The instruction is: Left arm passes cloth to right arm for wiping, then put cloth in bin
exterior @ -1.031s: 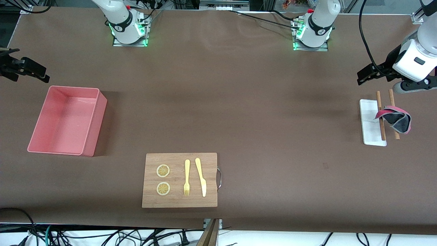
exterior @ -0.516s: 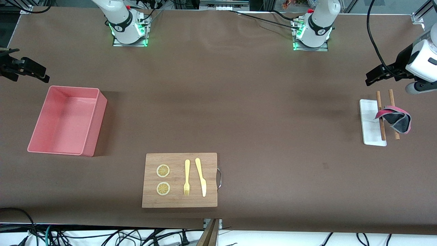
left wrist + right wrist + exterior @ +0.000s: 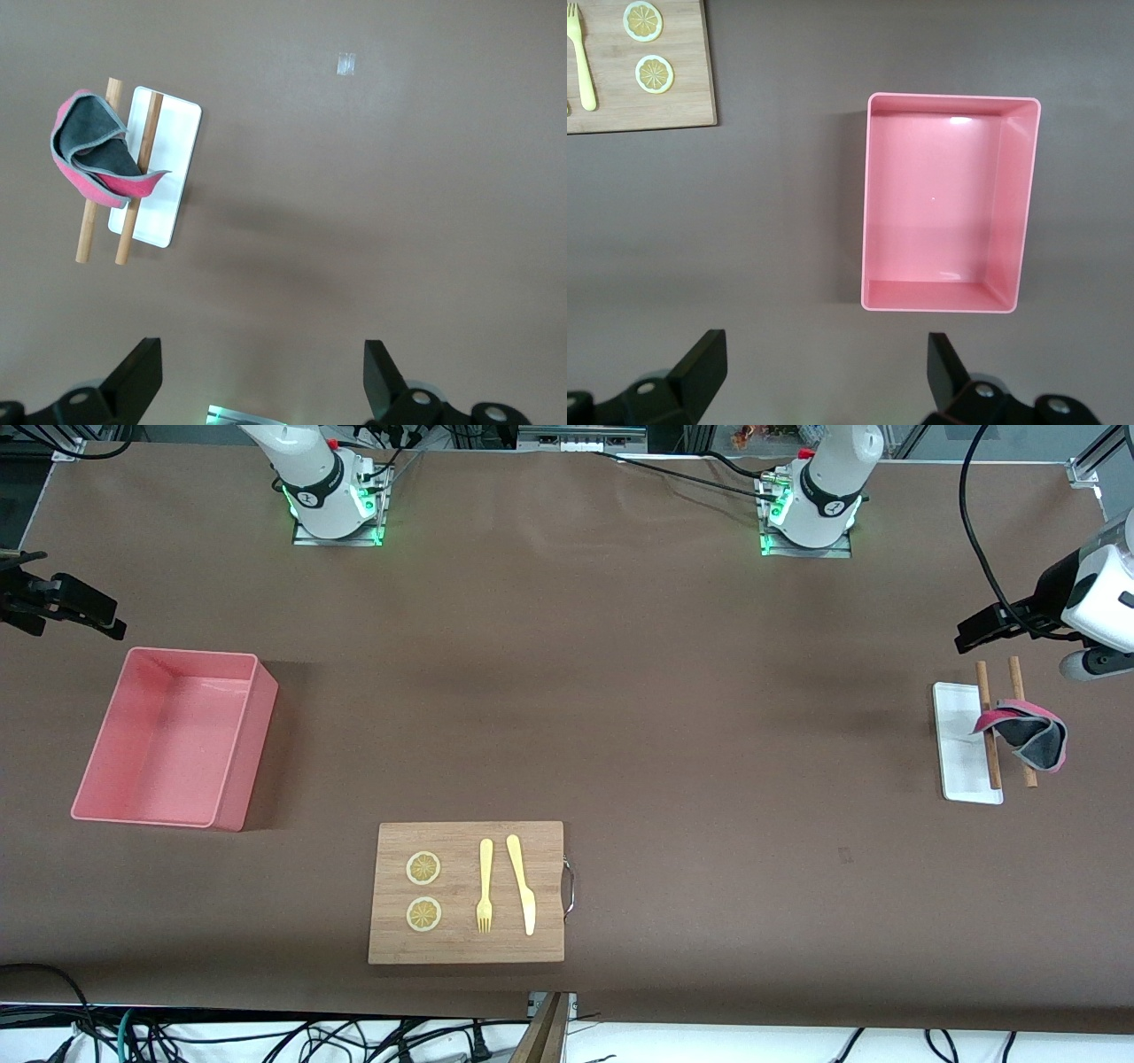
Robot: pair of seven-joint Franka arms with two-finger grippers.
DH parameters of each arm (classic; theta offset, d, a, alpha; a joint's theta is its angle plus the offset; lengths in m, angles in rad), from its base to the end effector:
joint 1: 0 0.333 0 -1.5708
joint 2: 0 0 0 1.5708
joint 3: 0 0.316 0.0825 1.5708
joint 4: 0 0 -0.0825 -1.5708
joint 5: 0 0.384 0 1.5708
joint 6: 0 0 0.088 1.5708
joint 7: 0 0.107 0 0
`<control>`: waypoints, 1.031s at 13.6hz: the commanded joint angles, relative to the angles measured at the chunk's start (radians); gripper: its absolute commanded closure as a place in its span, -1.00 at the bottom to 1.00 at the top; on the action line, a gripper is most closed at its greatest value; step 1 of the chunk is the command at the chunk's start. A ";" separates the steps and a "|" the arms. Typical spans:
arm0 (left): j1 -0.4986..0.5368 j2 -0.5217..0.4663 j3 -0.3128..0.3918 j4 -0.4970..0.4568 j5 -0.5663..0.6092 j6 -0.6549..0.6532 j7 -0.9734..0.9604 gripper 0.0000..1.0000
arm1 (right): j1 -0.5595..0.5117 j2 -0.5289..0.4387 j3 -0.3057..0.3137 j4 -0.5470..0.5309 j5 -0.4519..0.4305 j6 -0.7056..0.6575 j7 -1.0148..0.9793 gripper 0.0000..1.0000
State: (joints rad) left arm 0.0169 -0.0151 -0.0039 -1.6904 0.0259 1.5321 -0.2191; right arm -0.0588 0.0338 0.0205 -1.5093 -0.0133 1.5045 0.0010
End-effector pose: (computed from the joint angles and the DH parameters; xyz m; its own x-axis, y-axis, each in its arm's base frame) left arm 0.5400 0.0099 0.5738 0.9638 0.2308 -0.1337 0.2252 -0.9727 -0.0562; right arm 0.5580 -0.0231 0.6288 0.9985 -0.0401 -0.0386 -0.0397 -0.9991 0.0126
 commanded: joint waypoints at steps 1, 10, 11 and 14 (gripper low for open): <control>0.006 0.024 -0.004 0.028 -0.017 -0.023 0.010 -1.00 | -0.007 0.006 0.004 0.018 -0.002 -0.010 0.005 -1.00; 0.074 0.236 -0.002 0.032 0.124 0.035 0.473 -1.00 | -0.009 0.006 0.004 0.018 -0.002 -0.010 0.005 -1.00; 0.074 0.266 -0.005 0.029 0.164 0.036 0.557 -1.00 | -0.010 0.006 0.004 0.018 -0.001 -0.010 0.005 -1.00; 0.106 0.352 -0.004 0.026 0.189 0.072 0.823 -1.00 | -0.012 0.006 0.004 0.018 -0.001 -0.010 0.005 -1.00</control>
State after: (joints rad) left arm 0.0946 0.2916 -0.0015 -1.6914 0.1881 1.5945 0.4517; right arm -0.0620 0.0339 0.0204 -1.5091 -0.0133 1.5044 0.0010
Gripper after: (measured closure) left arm 0.000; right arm 0.000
